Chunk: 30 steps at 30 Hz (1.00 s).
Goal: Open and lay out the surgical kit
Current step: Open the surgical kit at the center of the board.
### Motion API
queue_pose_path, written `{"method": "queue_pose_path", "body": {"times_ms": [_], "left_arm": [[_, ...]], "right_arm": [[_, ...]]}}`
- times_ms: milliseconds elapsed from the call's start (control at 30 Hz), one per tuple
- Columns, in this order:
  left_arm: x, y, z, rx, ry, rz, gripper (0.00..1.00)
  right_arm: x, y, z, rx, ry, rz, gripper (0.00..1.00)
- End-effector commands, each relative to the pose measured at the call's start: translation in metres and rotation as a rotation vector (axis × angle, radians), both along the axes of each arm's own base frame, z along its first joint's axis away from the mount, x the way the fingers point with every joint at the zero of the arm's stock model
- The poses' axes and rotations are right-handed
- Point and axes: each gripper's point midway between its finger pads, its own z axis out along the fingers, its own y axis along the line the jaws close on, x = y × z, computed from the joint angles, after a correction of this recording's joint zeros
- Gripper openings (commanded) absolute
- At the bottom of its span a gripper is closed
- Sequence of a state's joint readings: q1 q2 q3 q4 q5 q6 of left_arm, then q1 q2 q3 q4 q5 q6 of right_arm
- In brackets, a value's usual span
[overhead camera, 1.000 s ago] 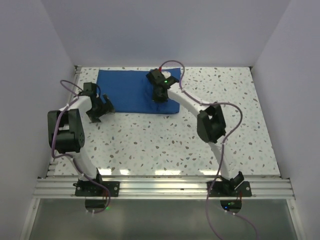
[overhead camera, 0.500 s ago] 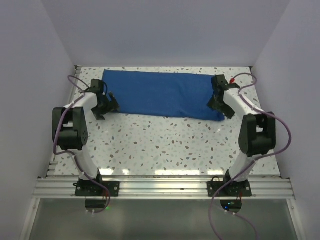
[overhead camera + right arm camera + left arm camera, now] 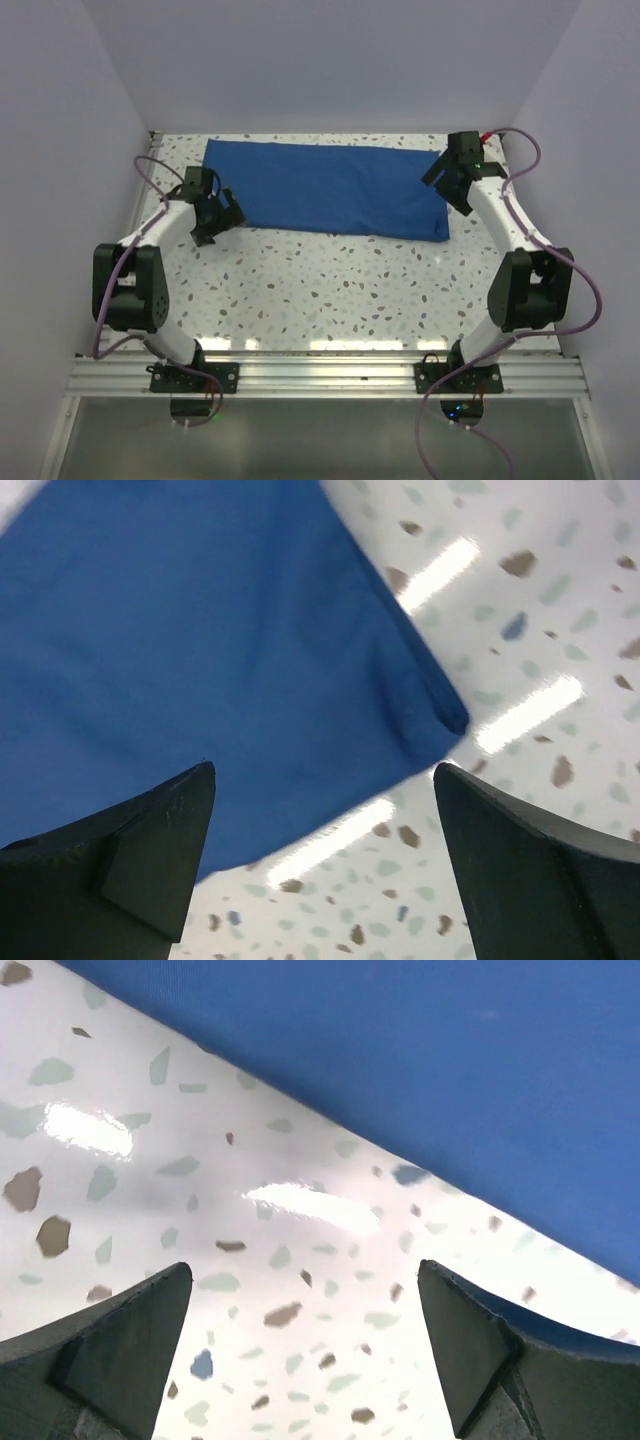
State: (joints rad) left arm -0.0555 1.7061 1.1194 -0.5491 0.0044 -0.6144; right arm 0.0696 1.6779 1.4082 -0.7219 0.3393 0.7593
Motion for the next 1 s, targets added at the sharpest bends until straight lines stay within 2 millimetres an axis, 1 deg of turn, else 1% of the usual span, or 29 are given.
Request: {"method": "queue_pose_path", "body": {"times_ms": [0,33,67,100,133,167,200,233,267,400,433,467,500,533,567,600,633,667,700,733,767,800,833,867,933,967], "left_arm": [[0.018,-0.007,0.062,-0.046,-0.251,-0.006,1.0],[0.014,-0.008,0.06,-0.051,-0.236,-0.008,1.0],[0.013,-0.012,0.061,-0.067,-0.224,-0.019,1.0],[0.012,-0.014,0.061,-0.075,-0.217,-0.021,1.0],[0.01,-0.017,0.063,-0.088,-0.211,-0.02,0.99],[0.009,-0.019,0.065,-0.101,-0.216,-0.028,0.97],[0.009,-0.021,0.072,-0.106,-0.237,-0.032,0.97],[0.007,-0.022,0.075,-0.108,-0.243,-0.031,0.96],[0.006,-0.02,0.082,-0.105,-0.257,-0.028,0.95],[-0.006,-0.018,0.089,-0.09,-0.252,-0.025,0.91],[-0.011,-0.016,0.088,-0.081,-0.238,-0.023,0.9],[-0.016,-0.014,0.09,-0.072,-0.244,-0.021,0.9],[-0.021,-0.014,0.091,-0.068,-0.245,-0.021,0.9],[-0.028,-0.012,0.087,-0.06,-0.233,-0.02,0.9],[-0.032,-0.01,0.093,-0.052,-0.253,-0.015,0.9],[-0.037,-0.008,0.093,-0.048,-0.248,-0.012,0.9],[-0.044,-0.007,0.089,-0.045,-0.239,-0.01,0.9],[-0.047,-0.005,0.089,-0.035,-0.24,-0.006,0.9],[-0.051,-0.004,0.092,-0.03,-0.249,-0.003,0.9],[-0.057,-0.003,0.087,-0.025,-0.227,0.0,0.9],[-0.061,-0.002,0.089,-0.024,-0.23,0.001,0.9],[-0.064,-0.002,0.088,-0.023,-0.219,0.001,0.9],[-0.068,0.003,0.085,0.001,-0.204,0.016,0.9],[-0.07,0.005,0.086,0.011,-0.208,0.02,0.9],[-0.075,0.007,0.085,0.019,-0.196,0.026,0.9],[-0.076,0.008,0.086,0.023,-0.199,0.031,0.9]], "right_arm": [[0.05,0.03,0.053,0.125,-0.284,0.09,0.94],[0.058,0.03,0.04,0.124,-0.253,0.093,0.86],[0.068,0.028,0.048,0.1,-0.245,0.096,0.82],[0.075,0.023,0.047,0.08,-0.225,0.084,0.77],[0.085,0.019,0.022,0.063,-0.158,0.071,0.68],[0.1,0.016,0.038,0.058,-0.188,0.062,0.64],[0.104,0.015,0.031,0.063,-0.16,0.056,0.59],[0.111,0.011,0.011,0.067,-0.119,0.045,0.56],[0.12,0.011,0.016,0.075,-0.137,0.04,0.56],[0.141,0.001,-0.007,0.079,-0.128,-0.014,0.55],[0.143,-0.004,-0.011,0.072,-0.123,-0.027,0.54],[0.15,-0.009,-0.016,0.066,-0.119,-0.045,0.54],[0.151,-0.016,-0.019,0.053,-0.114,-0.072,0.54],[0.153,-0.021,-0.024,0.047,-0.109,-0.09,0.55],[0.159,-0.023,-0.022,0.046,-0.124,-0.101,0.56],[0.165,-0.022,-0.029,0.049,-0.128,-0.102,0.56],[0.167,-0.042,-0.032,0.046,-0.131,-0.139,0.57],[0.175,-0.045,-0.026,0.042,-0.153,-0.144,0.57],[0.177,-0.048,-0.04,0.035,-0.13,-0.149,0.59],[0.179,-0.054,-0.042,0.02,-0.128,-0.162,0.59],[0.185,-0.058,-0.038,0.009,-0.141,-0.173,0.59],[0.183,-0.062,-0.042,-0.003,-0.125,-0.183,0.6],[0.184,-0.066,-0.053,-0.013,-0.104,-0.192,0.61],[0.185,-0.072,-0.05,-0.034,-0.109,-0.211,0.62],[0.185,-0.078,-0.062,-0.029,-0.096,-0.228,0.63],[0.186,-0.077,-0.067,-0.015,-0.093,-0.222,0.63]]}}
